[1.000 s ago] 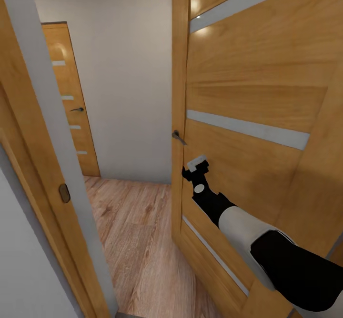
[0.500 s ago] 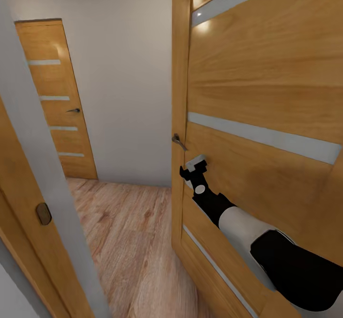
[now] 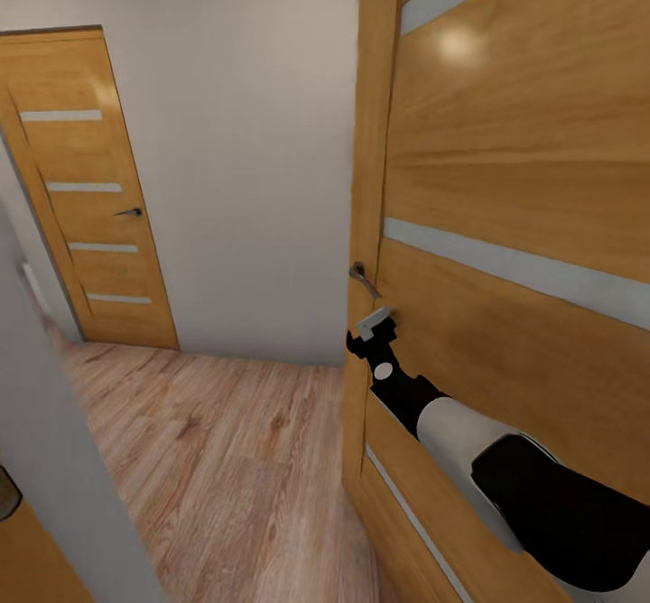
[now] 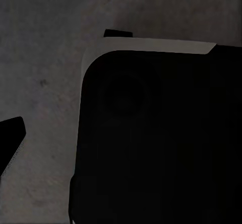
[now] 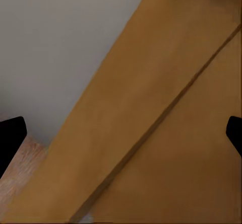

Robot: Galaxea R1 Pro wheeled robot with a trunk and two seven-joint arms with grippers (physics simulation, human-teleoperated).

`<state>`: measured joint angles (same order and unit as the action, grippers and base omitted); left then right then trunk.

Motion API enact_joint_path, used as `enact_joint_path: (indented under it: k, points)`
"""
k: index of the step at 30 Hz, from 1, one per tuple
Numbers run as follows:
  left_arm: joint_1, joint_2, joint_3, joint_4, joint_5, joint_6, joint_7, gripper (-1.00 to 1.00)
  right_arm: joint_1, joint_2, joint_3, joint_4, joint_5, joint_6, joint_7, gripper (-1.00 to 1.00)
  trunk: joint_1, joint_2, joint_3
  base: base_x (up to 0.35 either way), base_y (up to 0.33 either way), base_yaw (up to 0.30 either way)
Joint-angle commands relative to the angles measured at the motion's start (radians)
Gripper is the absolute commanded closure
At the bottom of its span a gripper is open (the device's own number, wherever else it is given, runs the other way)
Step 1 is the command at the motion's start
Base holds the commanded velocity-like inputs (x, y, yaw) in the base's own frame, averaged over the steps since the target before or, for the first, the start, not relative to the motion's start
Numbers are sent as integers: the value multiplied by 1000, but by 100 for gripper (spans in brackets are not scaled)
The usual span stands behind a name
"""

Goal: Move the two storage containers from the living room to the garage. In the garage, place one container on the floor and stack the other container on top of it (either order is fine).

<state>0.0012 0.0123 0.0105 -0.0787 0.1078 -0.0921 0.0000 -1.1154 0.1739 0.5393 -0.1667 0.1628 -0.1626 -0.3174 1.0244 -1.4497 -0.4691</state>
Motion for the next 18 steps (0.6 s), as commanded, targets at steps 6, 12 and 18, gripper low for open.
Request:
enact_joint_path:
  k: [6, 12, 18]
  points:
    - [0, 0, 0, -1, 9, -2, 0, -100, -1, 1, -16, 43, 9, -2, -7, -100, 1, 0, -1, 297, 0, 0]
    - [0, 0, 0, -1, 9, -2, 0, -100, -1, 1, -16, 71, 12, -1, -7, -100, 1, 0, -1, 219, 0, 0]
    - [0, 0, 0, -1, 9, -2, 0, -100, -1, 1, -16, 85, 14, -4, -17, -100, 1, 0, -1, 41, 0, 0]
